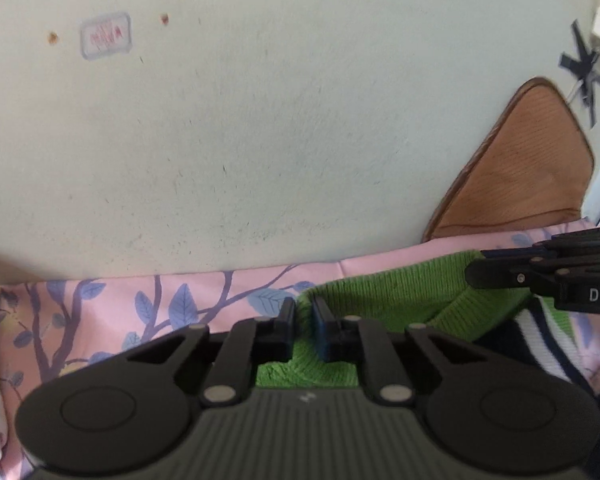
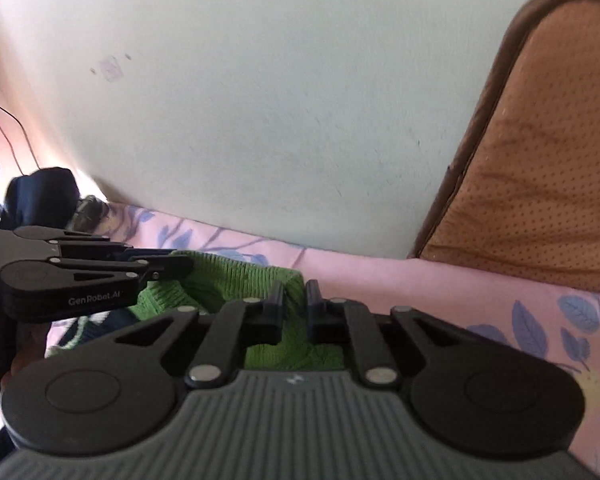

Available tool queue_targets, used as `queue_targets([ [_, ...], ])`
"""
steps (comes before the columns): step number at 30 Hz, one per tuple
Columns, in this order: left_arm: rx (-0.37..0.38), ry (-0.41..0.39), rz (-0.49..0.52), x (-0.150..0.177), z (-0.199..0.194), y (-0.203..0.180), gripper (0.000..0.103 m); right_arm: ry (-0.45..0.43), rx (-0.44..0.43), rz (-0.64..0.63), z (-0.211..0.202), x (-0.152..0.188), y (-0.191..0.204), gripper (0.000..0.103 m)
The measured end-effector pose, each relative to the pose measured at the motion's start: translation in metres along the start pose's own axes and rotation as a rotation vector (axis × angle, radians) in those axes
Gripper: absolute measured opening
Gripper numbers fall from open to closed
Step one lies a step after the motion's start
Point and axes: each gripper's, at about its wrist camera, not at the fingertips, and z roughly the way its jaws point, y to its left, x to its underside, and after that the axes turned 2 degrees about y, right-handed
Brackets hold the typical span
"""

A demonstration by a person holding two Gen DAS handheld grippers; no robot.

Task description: Fold small clothes

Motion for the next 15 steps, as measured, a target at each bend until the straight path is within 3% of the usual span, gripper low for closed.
queue_targets([
  [4, 0.051, -0.132, 0.028, 0.037, -0.088, -0.019, 0.01, -0.111, -0.021, -0.082, -0.083, 0.025, 0.035, 0.013],
  [8, 0.086, -0.208, 0.073, 0.102, -0.162, -0.052, 0.01, -0.168, -0.021, -0.162, -0.145, 0.084, 0.068, 0.013],
  [11, 0.092, -0.219, 0.089, 0.157, -0.191, -0.071, 0.01, -0.188, -0.014, -0.18, -0.171, 0.137, 0.089, 0.012],
  [15, 0.092, -0.195, 0.056, 0.212, -0.208, -0.086, 0.01, -0.206, -0.012, -0.109, -0.183, 0.204, 0.1, 0.012],
])
